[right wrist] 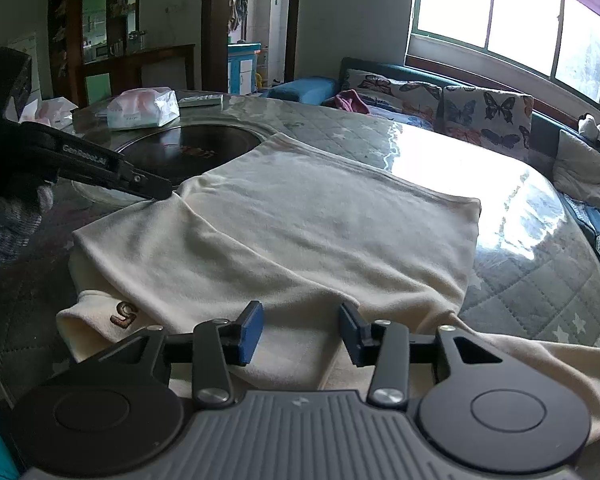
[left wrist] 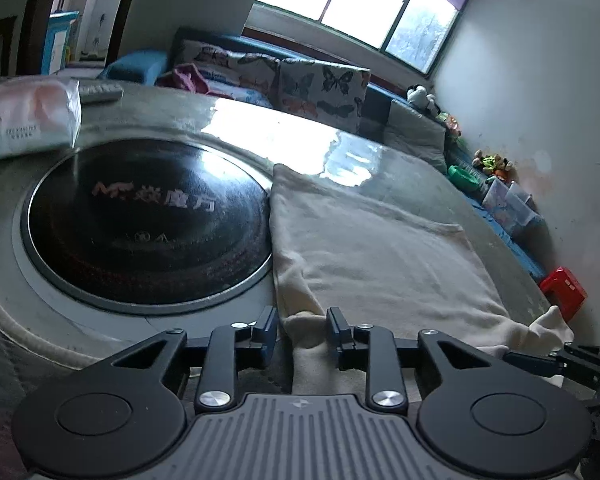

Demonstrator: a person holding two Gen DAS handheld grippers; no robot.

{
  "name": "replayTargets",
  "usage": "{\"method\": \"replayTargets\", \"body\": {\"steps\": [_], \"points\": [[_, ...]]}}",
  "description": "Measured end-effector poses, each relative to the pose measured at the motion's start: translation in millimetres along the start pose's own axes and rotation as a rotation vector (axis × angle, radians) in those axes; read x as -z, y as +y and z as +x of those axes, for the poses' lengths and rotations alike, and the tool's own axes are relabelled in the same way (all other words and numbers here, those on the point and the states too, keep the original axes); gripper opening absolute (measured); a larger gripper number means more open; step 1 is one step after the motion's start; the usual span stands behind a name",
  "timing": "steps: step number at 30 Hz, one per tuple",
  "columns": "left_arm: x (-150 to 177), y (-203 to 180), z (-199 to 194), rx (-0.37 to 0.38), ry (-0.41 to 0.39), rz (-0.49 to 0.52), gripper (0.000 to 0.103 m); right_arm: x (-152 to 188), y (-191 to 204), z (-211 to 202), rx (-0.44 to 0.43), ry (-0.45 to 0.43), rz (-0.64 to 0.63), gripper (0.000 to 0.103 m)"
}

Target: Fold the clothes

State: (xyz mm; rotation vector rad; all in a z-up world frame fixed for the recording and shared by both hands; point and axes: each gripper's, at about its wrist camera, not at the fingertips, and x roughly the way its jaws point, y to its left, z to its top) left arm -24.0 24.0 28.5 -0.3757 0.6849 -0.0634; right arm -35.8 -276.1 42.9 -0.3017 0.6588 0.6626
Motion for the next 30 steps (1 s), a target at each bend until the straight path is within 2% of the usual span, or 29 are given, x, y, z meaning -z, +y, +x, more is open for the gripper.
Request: {"method": "replayTargets", "body": {"steps": [2,4,7,14,15,20,21,25,28,30], "points": [[1,-1,0,0.002,-0.012,0.009,0.014,0,0,0,0.001,0.0,-0.001,0.044],[2,-4,-3,-0.003,-0.034,0.026,0.009,1,0,1,0.002,-0.001,-0.001,0.045],[4,-8,-15,-0.036,-0.086,0.042,0.008,2,-2,1,0.005,-0.002,0.012,0.05],[8,-3,-7,-0.062,-0.051,0.032,0.01,3,-5,1,0.01,-0.014,0.033,0.05],[6,-3,-8,-0.062,-0.049,0.029,0.012,2,-4,-1,0.017,-0.019,0.026,0.05],[2,-5,-9,-0.077,-0.048,0.046,0.013,1,1,-16,0.006,-0.055,0.008,0.045],[2,-5,-10,-0.084,-0.051,0.049,0.013,2,3,-16,0.004,-0.052,0.0,0.038],[-2,-10,-16,-0.105,-0.064,0.057,0.013,10,7,-10,0.044,-0.016,-0.045,0.036],[-4,-19,-23,-0.085,-0.075,0.09,0.015,11,0,-19,0.036,-0.027,-0.004,0.036],[-5,-28,-25,-0.055,-0.073,0.113,0.015,12,-13,-29,0.036,-0.04,0.067,0.036]]}}
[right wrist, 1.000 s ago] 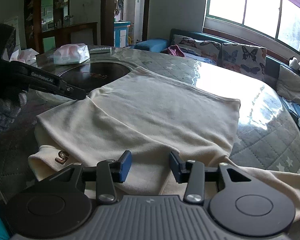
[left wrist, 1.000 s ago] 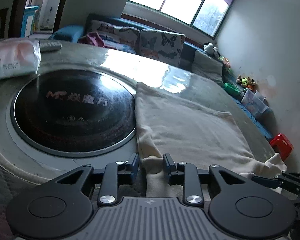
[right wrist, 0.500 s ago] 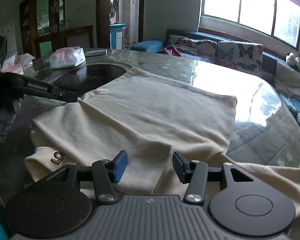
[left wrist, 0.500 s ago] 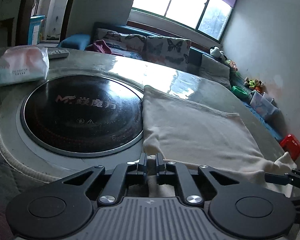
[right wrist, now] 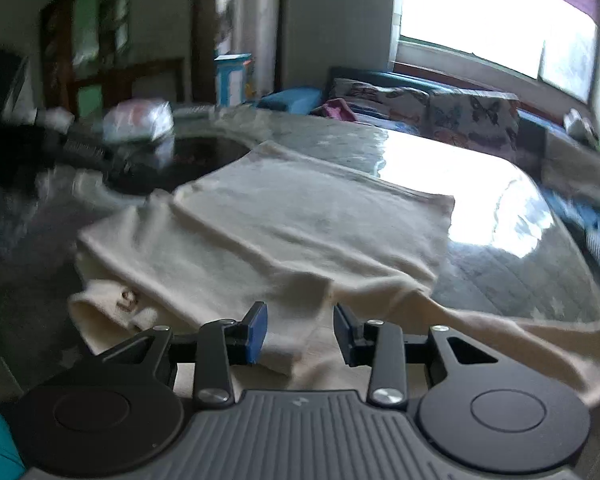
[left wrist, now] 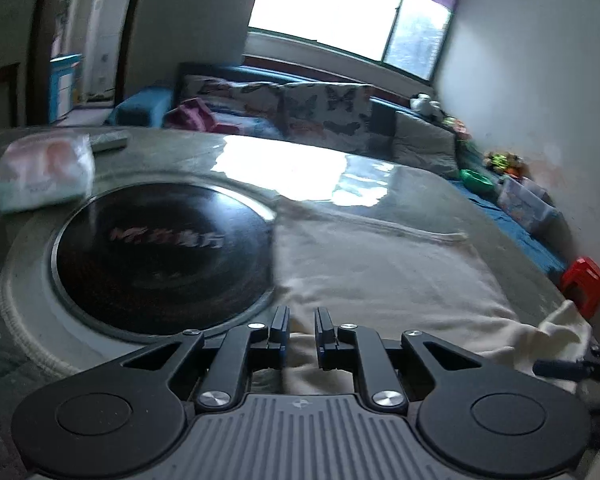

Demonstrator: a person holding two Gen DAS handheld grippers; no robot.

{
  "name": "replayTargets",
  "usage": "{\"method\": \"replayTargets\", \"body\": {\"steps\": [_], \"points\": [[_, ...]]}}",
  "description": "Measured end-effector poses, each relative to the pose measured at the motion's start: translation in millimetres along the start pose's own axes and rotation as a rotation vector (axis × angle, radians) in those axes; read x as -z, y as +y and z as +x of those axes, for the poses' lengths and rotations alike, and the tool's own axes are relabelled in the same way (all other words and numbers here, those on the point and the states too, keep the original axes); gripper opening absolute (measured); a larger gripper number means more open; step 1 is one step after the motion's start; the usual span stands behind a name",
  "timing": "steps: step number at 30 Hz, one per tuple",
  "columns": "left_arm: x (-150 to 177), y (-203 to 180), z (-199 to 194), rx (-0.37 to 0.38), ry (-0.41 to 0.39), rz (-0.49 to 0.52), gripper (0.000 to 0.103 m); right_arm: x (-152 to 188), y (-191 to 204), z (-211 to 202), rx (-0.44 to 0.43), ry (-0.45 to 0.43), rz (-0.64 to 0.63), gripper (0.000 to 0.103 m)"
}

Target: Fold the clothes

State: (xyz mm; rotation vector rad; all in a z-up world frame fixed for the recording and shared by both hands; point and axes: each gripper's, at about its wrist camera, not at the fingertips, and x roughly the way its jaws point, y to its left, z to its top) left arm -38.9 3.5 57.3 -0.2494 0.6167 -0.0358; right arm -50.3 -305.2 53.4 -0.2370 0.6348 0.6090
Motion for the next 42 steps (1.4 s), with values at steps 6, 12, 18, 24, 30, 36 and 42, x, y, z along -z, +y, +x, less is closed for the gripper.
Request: {"method": "replayTargets", "body": {"steps": [6,12,18,24,30,36,42], "points": [[2,-34,4,0.111,0.036,0.054,0.016,9,-54,-15,0.17,0.0,0.139,0.037],[14,-69,12,0.195,0.091,0.118,0.027,27,-122,-22,0.393,0.013,0.307,0.037],[23,-88,11,0.235,0.114,0.155,0.027,45,-180,-23,0.542,0.028,0.457,0.037],[27,-99,14,0.251,0.137,0.182,0.03,55,-203,-18,0.568,0.017,0.54,0.037],[32,-110,17,0.27,0.154,0.215,0.032,57,-204,-21,0.538,-0.016,0.563,0.009],[35,-122,16,0.296,0.153,0.255,0.037,55,-197,-40,0.508,-0.093,0.574,0.006],[41,-136,22,0.324,0.161,0.296,0.037,39,-180,-74,0.431,-0.2,0.563,0.006]]}}
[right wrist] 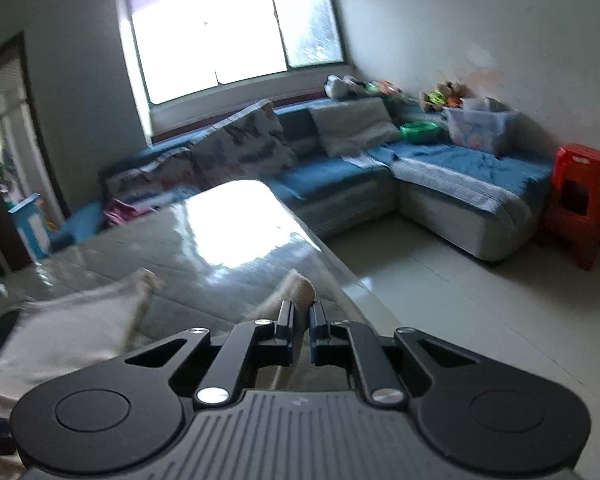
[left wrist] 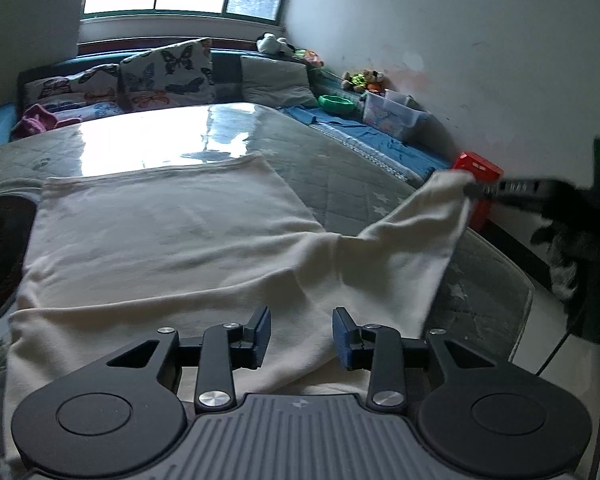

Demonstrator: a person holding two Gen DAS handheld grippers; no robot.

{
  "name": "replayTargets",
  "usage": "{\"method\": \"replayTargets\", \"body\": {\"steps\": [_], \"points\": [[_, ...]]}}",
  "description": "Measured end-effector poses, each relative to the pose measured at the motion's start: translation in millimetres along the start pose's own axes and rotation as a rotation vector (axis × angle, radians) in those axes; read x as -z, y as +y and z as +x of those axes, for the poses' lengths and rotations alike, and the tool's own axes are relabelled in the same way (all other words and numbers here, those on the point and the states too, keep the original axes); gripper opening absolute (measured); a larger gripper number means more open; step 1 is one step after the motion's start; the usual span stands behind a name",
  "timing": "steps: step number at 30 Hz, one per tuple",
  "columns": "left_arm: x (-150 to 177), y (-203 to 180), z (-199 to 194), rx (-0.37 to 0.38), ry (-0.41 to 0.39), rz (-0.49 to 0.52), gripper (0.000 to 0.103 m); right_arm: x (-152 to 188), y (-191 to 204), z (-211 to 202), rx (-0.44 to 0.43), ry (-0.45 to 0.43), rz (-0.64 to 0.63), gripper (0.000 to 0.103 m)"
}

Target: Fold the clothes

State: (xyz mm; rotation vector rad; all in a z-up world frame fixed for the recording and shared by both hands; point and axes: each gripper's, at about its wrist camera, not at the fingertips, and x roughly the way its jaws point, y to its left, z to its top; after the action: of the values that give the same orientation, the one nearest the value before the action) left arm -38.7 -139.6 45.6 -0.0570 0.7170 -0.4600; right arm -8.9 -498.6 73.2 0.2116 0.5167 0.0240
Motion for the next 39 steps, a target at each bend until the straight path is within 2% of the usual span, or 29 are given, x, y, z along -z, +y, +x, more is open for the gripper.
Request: {"method": "replayTargets", "body": {"steps": [8,13,17,23,31,35,39], "points": [[9,-14,14,0.023,0.021,0.05,0.039,-26,46,-42,-0.185,-0.085,-0.077,0.006],[9,-1,-1,0.012,-0.008,0.006,0.039,-37,86,-55,-0.322,-0.089,-0.127,0.006],[11,21,-25,-0.034,-0.049,-0.039,0.041,-41,124,-57,-0.436,-0.073,-0.186,0.006],[25,54,-61,-0.127,-0.093,-0.117,0.042,-18,198,-44,-0.605,0.026,-0.306,0.006],[45,83,-88,-0.213,-0.1,-0.21,0.043,35,267,-20,-0.738,0.24,-0.472,0.007],[47,88,-94,-0.225,-0.112,-0.229,0.043,52,278,-23,-0.78,0.287,-0.518,0.016],[42,89,-98,-0.226,-0.131,-0.222,0.043,45,258,-34,-0.755,0.265,-0.522,0.019]]}}
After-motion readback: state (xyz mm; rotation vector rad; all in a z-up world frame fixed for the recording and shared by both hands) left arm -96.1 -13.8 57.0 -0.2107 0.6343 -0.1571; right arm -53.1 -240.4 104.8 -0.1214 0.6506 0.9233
